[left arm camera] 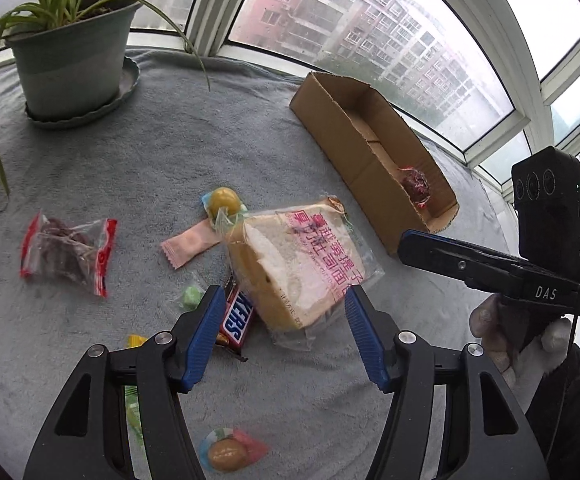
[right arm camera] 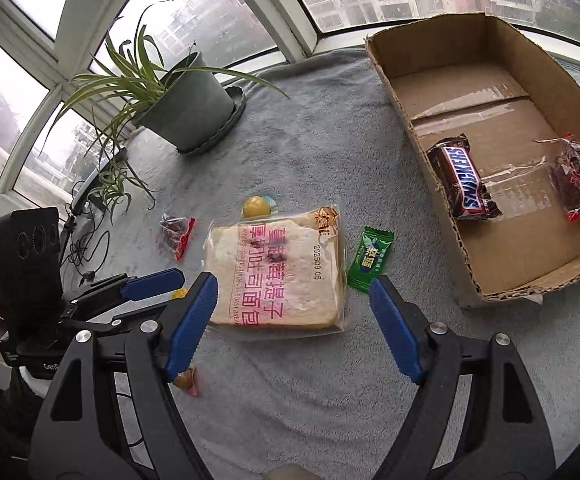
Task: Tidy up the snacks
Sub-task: 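Grasp the packaged bread loaf with the right tool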
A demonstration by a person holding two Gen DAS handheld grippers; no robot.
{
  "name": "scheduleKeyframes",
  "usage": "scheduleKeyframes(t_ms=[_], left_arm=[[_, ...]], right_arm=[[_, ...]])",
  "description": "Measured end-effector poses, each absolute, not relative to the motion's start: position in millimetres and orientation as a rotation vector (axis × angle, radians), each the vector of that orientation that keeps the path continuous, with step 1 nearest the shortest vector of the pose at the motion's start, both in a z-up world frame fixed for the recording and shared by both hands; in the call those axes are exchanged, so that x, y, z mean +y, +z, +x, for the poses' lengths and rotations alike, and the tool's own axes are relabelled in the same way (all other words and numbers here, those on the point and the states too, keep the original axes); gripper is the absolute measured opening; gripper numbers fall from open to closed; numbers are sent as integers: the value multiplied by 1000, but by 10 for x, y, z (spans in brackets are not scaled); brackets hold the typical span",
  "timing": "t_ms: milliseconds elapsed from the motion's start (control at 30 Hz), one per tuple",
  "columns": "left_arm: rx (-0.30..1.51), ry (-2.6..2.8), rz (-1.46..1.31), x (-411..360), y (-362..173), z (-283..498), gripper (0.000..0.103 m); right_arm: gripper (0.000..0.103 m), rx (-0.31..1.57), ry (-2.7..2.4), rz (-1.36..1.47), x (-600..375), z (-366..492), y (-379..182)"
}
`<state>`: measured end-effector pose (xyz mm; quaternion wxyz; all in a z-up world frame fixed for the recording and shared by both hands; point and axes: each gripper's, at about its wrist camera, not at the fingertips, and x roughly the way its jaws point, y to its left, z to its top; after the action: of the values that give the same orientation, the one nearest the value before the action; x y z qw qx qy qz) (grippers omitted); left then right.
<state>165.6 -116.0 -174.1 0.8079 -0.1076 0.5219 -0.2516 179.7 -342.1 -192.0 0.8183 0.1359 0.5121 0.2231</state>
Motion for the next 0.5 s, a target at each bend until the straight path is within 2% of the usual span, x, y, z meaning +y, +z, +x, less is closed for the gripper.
scheduleKeyframes(t_ms=[500], left_arm=[[1145, -541, -239, -1185, -1916, 1682, 62]], right_arm=[[81, 1156, 476, 278, -3248, 1964, -2210]])
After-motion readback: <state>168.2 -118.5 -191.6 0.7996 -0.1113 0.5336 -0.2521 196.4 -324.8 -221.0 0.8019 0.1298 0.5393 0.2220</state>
